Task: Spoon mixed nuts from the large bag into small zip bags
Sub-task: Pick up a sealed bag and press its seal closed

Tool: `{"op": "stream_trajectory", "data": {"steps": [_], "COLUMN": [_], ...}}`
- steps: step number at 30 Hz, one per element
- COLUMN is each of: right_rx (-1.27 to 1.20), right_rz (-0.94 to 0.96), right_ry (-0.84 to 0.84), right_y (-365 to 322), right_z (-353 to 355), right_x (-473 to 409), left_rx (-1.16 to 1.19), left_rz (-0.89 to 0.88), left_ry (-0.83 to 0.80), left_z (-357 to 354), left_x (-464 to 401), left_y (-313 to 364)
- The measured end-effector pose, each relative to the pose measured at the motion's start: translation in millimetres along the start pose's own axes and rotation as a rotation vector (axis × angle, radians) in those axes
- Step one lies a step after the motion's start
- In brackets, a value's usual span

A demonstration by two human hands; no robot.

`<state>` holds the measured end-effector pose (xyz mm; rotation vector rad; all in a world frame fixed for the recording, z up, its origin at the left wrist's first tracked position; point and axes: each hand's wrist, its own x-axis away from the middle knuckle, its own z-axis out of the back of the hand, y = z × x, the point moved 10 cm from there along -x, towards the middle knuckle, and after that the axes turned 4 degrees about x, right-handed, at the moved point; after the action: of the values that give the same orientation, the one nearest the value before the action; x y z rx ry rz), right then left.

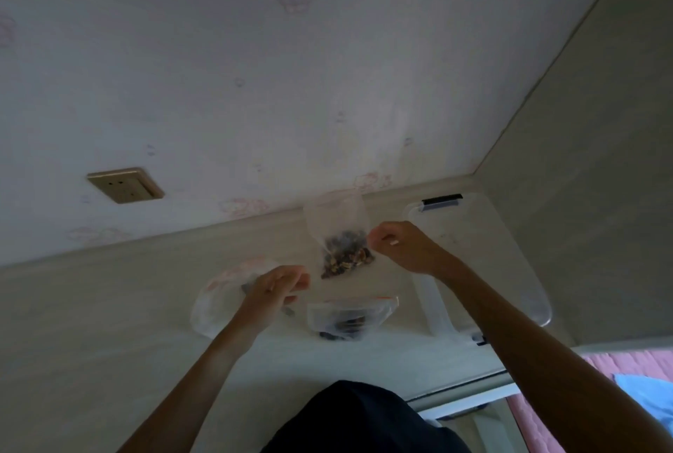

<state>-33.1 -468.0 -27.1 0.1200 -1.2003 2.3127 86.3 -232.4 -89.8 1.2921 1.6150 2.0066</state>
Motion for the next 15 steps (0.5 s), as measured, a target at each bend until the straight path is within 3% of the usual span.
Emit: {"op": "stream_trajectory", "data": {"steps": [6, 11, 15], "right_rx": [-0.173, -0.379, -0.477], "right_rz": [-0.292, -0.446, -0.493], "right_ry": [0.093, 0.076, 0.192], "right_y": [35, 52, 59], "right_z": [-8, -26, -20], "right_x": [-65, -78, -76], "left_rx": [-0.032, 0.111, 0.304], "left_rz": [0.122, 0.286, 0.313], "left_ry": [0.066, 0.03, 0.073], "left_z": [-10, -31, -39], "left_x": [-52, -81, -96], "left_y": [16, 11, 11]}}
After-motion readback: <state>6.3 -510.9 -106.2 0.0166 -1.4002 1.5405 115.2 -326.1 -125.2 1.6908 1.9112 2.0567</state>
